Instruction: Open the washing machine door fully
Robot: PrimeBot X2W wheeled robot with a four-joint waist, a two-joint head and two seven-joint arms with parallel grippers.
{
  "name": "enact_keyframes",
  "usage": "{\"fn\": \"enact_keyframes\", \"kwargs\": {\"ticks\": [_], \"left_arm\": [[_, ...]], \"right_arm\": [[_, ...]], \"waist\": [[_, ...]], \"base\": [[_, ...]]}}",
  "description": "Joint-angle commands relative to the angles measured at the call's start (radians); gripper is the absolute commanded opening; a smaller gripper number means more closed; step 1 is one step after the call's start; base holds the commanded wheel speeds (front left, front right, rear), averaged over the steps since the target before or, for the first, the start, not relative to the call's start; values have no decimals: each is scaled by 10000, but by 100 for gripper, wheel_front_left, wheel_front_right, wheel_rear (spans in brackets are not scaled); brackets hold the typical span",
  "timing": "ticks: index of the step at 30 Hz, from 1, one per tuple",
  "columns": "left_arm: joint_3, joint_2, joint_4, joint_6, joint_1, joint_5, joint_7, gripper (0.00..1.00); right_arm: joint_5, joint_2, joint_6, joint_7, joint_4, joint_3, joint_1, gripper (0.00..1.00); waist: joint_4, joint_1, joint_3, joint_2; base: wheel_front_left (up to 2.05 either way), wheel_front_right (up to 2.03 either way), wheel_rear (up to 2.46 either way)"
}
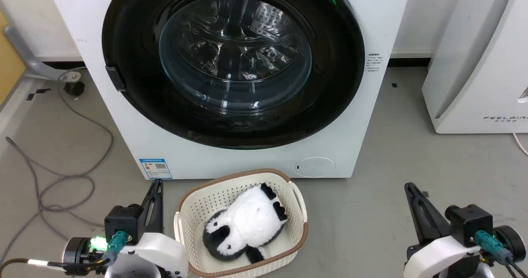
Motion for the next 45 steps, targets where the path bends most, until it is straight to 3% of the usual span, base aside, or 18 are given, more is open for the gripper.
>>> {"fn": "enact_keyframes", "kwargs": {"ticks": [1,19,20,45], "left_arm": [[7,16,-37,28,147,28,3,0],[7,16,-37,28,147,28,3,0],[0,0,4,-2,0,-2,0,100],[-246,3,23,56,51,-177,-467,100]], "right_arm": [[-78,47,-9,14,-43,3,-21,0],[-78,47,-9,14,-43,3,-21,0],[4,-2,0,0,2,-2,0,100],[518,-192,-2,-465,-39,163,-73,100]], "waist": [[0,0,0,0],[0,0,0,0],[0,0,0,0],[71,0,132,0]], "base": [[0,0,0],[0,0,0],[0,0,0],[0,0,0]]}}
